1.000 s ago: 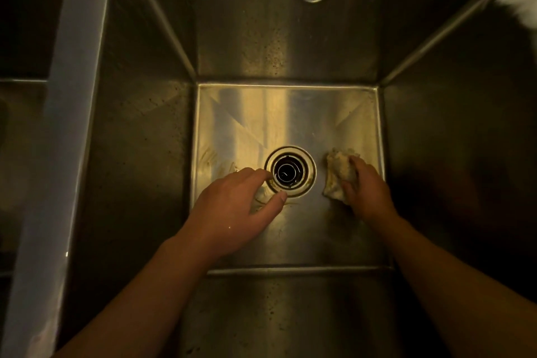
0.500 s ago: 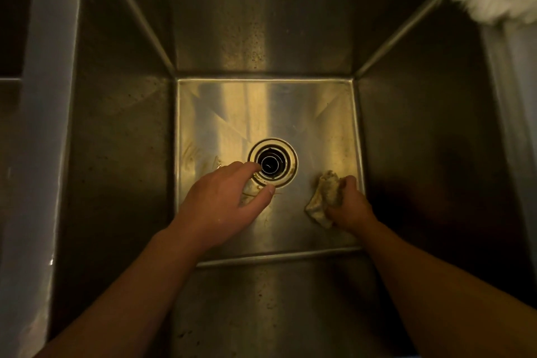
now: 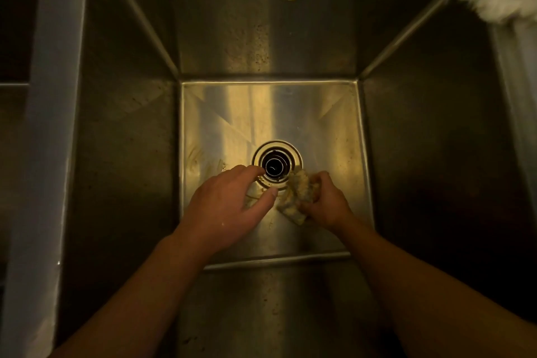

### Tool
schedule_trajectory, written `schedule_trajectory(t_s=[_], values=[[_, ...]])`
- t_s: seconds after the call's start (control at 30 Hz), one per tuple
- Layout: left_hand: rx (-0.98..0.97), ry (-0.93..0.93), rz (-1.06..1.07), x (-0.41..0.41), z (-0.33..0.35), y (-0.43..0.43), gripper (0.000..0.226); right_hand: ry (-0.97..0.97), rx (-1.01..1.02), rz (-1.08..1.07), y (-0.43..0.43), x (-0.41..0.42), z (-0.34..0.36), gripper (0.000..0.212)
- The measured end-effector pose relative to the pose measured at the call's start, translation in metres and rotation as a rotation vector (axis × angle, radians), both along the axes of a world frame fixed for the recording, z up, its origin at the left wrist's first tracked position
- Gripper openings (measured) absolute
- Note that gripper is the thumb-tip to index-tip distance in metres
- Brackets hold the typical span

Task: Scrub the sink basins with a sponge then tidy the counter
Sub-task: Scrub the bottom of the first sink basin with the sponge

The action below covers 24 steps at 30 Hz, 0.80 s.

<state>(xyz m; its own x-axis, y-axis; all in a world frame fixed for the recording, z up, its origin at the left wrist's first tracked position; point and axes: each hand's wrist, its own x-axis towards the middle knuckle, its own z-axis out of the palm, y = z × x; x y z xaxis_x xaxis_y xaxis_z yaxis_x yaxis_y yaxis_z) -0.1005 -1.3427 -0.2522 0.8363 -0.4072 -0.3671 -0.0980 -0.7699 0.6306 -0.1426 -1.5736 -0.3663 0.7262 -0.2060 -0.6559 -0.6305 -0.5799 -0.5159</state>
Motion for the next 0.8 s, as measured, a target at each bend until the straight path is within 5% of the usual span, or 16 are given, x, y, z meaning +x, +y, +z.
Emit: schedule_trajectory(t_s=[0.2, 0.4, 0.6, 0.8], values=[[-0.017, -0.024, 0.064, 0.003, -0.001, 0.001, 0.052, -0.098, 0.125, -0.149, 0.046, 0.028, -0.008, 0.051], [-0.002, -0.026, 0.07, 0.003, 0.001, -0.001, 0.054, -0.224, -0.047, -0.207, 0.01, 0.045, 0.016, 0.046], [0.017, -0.013, 0.066, 0.005, 0.002, 0.0, 0.06, -0.077, -0.266, -0.24, -0.021, 0.012, 0.014, 0.046], [0.046, -0.019, 0.09, 0.007, 0.001, 0.003, 0.056, -0.096, -0.194, -0.145, -0.001, 0.012, 0.002, 0.048]])
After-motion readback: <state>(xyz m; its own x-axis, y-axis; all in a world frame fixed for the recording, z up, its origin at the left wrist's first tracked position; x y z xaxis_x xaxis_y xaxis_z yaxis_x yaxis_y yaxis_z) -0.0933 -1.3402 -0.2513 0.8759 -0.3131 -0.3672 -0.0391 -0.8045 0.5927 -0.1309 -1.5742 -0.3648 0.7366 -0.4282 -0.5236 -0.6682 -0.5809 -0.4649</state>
